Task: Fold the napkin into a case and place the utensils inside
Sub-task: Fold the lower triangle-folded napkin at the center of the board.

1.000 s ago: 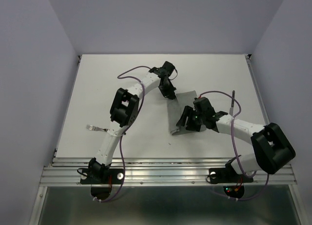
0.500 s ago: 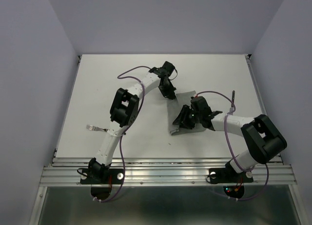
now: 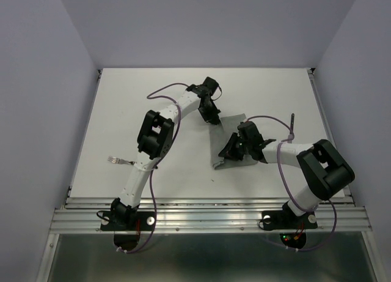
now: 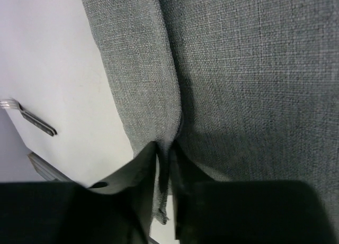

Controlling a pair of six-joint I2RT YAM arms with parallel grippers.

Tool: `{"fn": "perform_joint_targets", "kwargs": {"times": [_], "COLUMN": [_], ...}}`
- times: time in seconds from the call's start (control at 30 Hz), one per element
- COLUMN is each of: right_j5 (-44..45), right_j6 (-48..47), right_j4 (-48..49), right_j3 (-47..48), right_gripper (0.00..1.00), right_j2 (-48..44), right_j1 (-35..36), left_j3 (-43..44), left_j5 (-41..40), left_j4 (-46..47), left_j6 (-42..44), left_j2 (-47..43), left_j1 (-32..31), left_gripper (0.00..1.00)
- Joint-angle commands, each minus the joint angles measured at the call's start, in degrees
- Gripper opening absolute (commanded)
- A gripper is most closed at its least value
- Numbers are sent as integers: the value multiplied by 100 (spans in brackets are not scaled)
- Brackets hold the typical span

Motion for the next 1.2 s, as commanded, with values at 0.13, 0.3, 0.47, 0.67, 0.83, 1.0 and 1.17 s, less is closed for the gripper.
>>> {"fn": "perform_joint_targets", "kwargs": {"times": [0.13,0.3,0.47,0.67,0.83,1.0,1.17], "right_j5": [533,762,754,842,754,613,464], "right_j6": [328,249,179,64,-67,-339,-445], "right_j4": [577,577,577,577,568,490,472], "right_j3": [-167,-115,34,157,386,649,825], "right_gripper": [1,1,1,1,1,1,1], "right_j2": [-344,-669,-617,-564,-397,-99,42], "right_j1": [42,42,42,42,42,42,-81], "left_j3": [-432,-511,-415,-143,-63,-19,43], "left_j5": [-599,-952,-1355,-1444,-1154,-1039,-839], "left_j4": [-80,-159,-291,-361,-300,-247,-274], "left_j6": [421,738,1133,1432,1547,1740,1916], "left_j2": [-326,-642,-958,-1135,-1126,-1231,-1424], "left_j1": [29,38,29,38,29,38,90], "left_gripper": [7,30,52,74,75,75,75]}}
